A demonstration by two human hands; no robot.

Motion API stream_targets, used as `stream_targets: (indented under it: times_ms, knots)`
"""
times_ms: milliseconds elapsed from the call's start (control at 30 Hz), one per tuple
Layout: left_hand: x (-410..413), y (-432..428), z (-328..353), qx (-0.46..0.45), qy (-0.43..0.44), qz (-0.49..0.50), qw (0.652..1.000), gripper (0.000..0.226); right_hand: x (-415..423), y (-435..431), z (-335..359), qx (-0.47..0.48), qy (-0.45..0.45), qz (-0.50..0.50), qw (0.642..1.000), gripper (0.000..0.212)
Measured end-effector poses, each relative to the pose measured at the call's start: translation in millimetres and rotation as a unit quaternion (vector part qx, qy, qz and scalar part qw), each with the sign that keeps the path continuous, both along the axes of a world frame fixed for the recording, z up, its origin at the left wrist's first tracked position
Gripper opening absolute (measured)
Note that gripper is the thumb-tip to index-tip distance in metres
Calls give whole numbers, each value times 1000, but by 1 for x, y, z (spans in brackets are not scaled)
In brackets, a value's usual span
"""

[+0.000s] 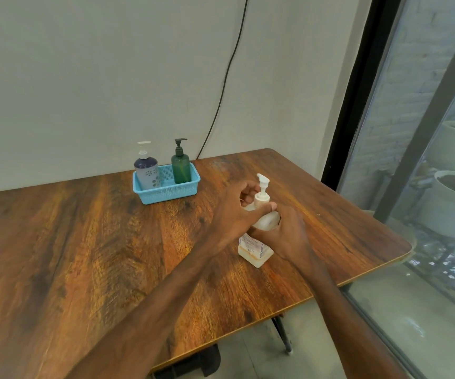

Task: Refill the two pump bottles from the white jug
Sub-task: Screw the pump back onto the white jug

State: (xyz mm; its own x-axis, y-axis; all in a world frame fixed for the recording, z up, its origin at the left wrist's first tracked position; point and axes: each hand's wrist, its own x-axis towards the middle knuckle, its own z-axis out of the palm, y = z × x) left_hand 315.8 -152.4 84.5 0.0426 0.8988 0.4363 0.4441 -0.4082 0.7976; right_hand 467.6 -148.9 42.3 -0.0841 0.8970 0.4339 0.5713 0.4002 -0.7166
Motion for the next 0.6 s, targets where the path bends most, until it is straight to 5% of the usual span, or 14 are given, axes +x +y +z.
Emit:
stream_targets:
  times_ms: [400, 600]
  knots:
    - [8, -6, -2, -64, 37, -26, 997, 65, 0, -2, 4, 38, 8, 36, 999, 22]
    - [18, -6, -1, -72, -2, -28, 997, 70, -2, -8, 7, 33, 5, 21, 999, 30]
